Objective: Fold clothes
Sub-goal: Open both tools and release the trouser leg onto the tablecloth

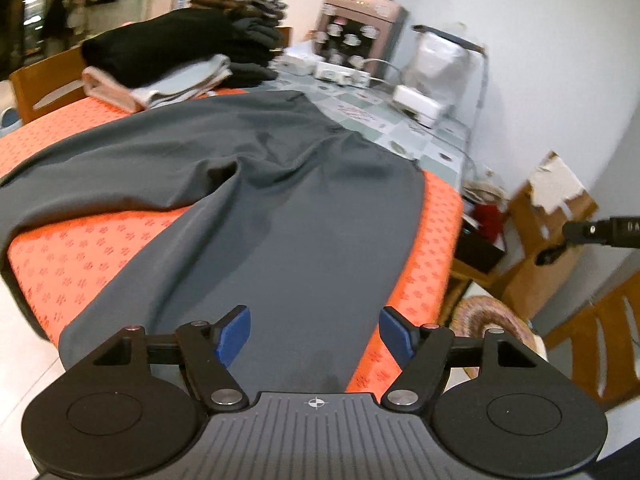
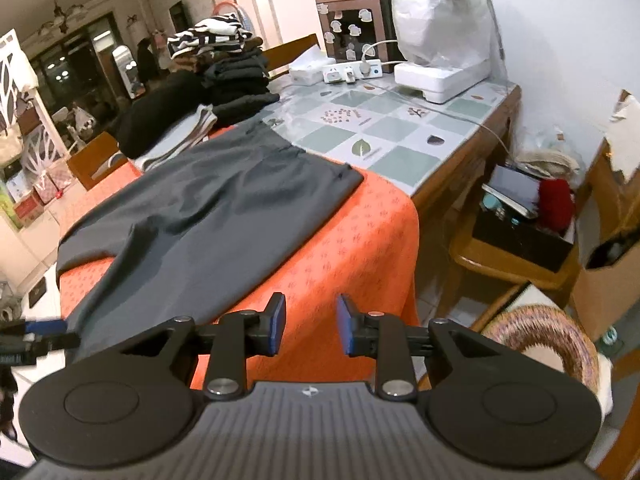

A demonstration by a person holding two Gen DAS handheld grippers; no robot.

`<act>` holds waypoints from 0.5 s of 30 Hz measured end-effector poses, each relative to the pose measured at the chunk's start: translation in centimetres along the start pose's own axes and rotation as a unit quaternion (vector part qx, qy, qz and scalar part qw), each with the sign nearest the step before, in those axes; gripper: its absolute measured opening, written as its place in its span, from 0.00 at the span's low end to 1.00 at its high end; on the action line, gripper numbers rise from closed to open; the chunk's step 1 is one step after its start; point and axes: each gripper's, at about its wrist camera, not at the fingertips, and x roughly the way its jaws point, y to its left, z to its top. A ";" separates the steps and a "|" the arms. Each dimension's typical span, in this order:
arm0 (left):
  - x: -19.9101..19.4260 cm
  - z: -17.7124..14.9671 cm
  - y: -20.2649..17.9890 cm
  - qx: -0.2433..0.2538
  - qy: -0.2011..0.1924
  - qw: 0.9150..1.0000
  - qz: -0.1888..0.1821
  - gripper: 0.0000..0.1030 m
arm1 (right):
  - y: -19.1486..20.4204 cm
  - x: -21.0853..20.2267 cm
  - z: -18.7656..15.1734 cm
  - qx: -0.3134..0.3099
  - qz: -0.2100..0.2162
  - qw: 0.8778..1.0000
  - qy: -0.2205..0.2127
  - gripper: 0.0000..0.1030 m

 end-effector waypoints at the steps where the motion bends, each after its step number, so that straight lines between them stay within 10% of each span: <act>1: 0.3 0.0 0.0 -0.004 -0.002 1.000 0.008 0.71 | -0.6 0.9 0.8 0.000 0.004 1.000 0.001 0.33; 15: 3.2 1.8 0.7 -0.077 -0.028 0.991 0.101 0.71 | -6.2 16.8 10.9 0.067 0.066 0.995 0.042 0.40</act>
